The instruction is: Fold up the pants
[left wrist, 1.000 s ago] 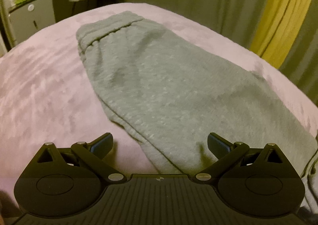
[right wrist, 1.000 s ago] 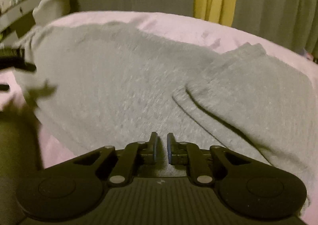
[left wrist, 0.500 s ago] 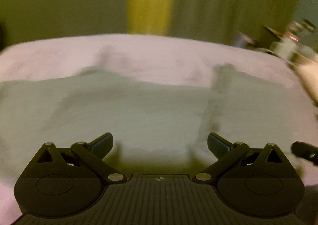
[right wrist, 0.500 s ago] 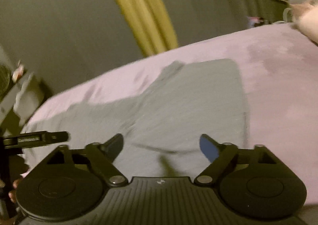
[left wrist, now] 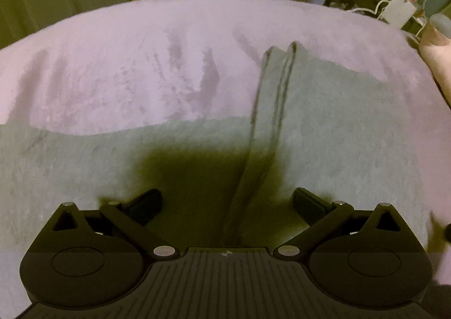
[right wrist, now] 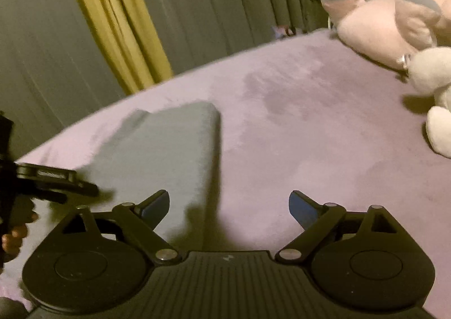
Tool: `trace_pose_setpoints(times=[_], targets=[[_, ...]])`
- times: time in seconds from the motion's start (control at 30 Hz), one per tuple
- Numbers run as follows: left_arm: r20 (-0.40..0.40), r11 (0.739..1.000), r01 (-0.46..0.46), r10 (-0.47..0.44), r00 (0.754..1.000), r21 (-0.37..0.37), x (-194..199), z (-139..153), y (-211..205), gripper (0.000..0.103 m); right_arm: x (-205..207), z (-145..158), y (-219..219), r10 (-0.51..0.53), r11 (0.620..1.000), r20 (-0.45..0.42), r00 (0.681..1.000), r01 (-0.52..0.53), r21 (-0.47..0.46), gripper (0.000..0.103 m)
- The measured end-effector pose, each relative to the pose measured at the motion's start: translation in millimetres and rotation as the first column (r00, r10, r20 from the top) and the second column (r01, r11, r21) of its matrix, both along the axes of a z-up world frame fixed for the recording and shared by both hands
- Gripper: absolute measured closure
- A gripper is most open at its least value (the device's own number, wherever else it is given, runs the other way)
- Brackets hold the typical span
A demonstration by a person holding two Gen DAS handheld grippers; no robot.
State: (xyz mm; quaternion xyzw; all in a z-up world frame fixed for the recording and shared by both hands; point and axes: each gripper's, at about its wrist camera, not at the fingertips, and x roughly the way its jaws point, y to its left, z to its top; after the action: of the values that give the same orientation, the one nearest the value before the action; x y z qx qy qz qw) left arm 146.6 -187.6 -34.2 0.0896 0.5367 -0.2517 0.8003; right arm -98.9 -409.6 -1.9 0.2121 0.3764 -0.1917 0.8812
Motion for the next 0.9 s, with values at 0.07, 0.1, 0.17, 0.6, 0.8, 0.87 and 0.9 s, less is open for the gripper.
trace_pose_setpoints(times=[0.07, 0.1, 0.17, 0.6, 0.8, 0.87, 0.9], targets=[[0.001, 1.000, 0.018, -0.018, 1.000, -0.021, -3, 1, -3, 0.000, 4, -5, -2, 0.002, 1.000, -0.031, 1.000, -0.001, 0.017, 0.011], [0.015, 0.999, 0.037, -0.036, 0.999, -0.019, -8, 1, -5, 0.000, 8, -8, -3, -0.007, 1.000, -0.042, 0.999, 0.008, 0.021, 0.010], [0.046, 0.996, 0.090, -0.090, 0.995, 0.016, -15, -2, -11, 0.001, 12, -13, -5, -0.028, 0.999, -0.049, 0.998, 0.030, 0.025, 0.010], [0.105, 0.985, 0.175, -0.174, 0.979, 0.002, -24, 0, -32, 0.051, 14, -25, -18, -0.111, 0.993, -0.119, 0.987, 0.114, 0.019, 0.009], [0.095, 0.991, 0.127, -0.122, 0.988, -0.048, -24, 15, -24, 0.081, 14, -31, -24, -0.136, 0.989, -0.141, 0.981, 0.144, 0.045, 0.009], [0.112, 0.990, 0.119, -0.110, 0.988, -0.077, -28, 24, -21, 0.082, 13, -31, -24, -0.141, 0.988, -0.139, 0.980, 0.148, 0.039, 0.009], [0.119, 0.989, 0.112, -0.100, 0.988, -0.101, -31, 31, -18, 0.082, 13, -30, -23, -0.139, 0.989, -0.133, 0.981, 0.144, 0.033, 0.009]])
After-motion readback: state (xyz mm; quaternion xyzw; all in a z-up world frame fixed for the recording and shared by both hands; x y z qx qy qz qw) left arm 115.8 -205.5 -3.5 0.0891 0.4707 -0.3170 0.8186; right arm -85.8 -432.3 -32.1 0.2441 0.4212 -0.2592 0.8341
